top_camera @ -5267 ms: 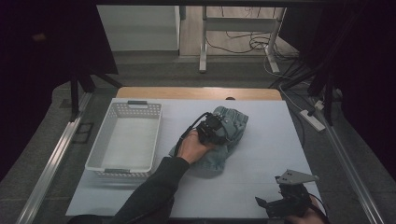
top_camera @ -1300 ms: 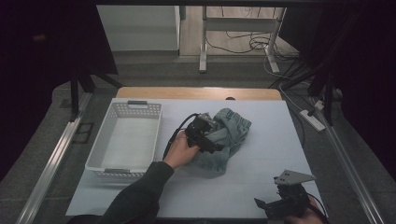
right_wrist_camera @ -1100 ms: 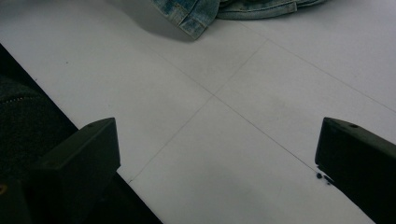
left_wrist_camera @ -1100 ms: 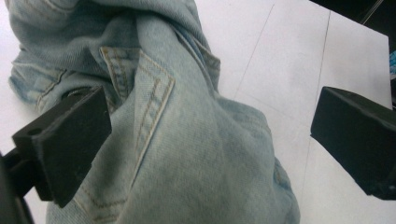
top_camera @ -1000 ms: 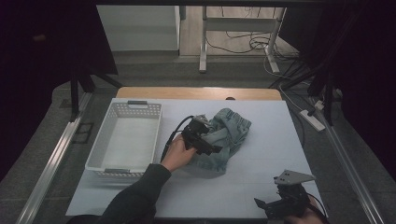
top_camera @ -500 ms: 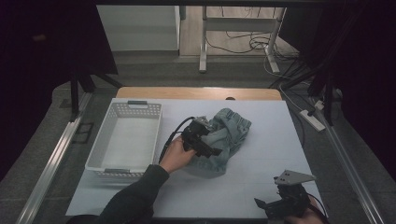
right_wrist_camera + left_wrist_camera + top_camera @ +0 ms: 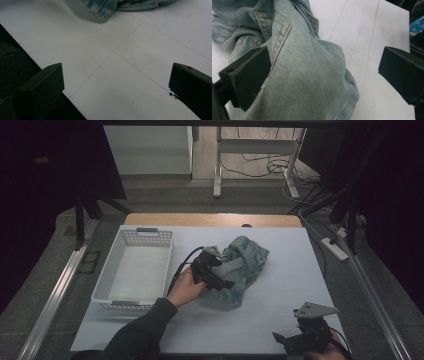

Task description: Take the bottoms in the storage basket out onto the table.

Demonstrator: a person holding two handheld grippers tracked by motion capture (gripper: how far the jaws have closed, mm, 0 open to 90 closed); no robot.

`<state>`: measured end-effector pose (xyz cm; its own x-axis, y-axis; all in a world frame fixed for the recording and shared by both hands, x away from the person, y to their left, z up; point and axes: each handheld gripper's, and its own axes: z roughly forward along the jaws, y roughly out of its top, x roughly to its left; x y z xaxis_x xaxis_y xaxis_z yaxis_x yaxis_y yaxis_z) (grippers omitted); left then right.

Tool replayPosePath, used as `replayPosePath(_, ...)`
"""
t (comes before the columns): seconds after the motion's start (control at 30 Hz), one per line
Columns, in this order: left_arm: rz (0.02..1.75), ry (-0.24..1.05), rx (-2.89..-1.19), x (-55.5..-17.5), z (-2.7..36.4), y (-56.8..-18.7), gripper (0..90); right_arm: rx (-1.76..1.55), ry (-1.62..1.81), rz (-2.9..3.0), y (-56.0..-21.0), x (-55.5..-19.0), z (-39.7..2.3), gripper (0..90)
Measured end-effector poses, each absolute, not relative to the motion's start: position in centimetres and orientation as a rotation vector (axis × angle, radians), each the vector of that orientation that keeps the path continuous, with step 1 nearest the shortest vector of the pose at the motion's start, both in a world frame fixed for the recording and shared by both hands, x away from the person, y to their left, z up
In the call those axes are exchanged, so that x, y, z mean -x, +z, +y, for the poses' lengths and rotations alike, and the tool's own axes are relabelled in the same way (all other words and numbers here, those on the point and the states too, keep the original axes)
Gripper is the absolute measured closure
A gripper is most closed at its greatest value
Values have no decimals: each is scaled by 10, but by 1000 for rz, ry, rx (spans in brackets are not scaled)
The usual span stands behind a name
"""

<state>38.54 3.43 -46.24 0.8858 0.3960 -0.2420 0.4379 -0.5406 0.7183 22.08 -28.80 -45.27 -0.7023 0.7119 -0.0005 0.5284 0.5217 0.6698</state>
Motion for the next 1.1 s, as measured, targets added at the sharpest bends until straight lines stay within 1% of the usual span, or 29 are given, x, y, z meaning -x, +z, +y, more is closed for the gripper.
replayPosePath(0.4,594,-82,-2162,-382,43,-457,0,-1041,959,2488,-453,-220,-288,2)
replayPosePath(0.6,595,-75,-2174,-380,48,-454,0,-1039,960,2489,-452,-220,-288,2)
replayPosePath(0.87,605,-97,-2180,-375,53,-452,0,-1040,963,2488,-452,-220,-288,2)
replayPosePath(1.1,612,-84,-2173,-369,59,-446,0,-1039,967,2484,-452,-220,-289,2)
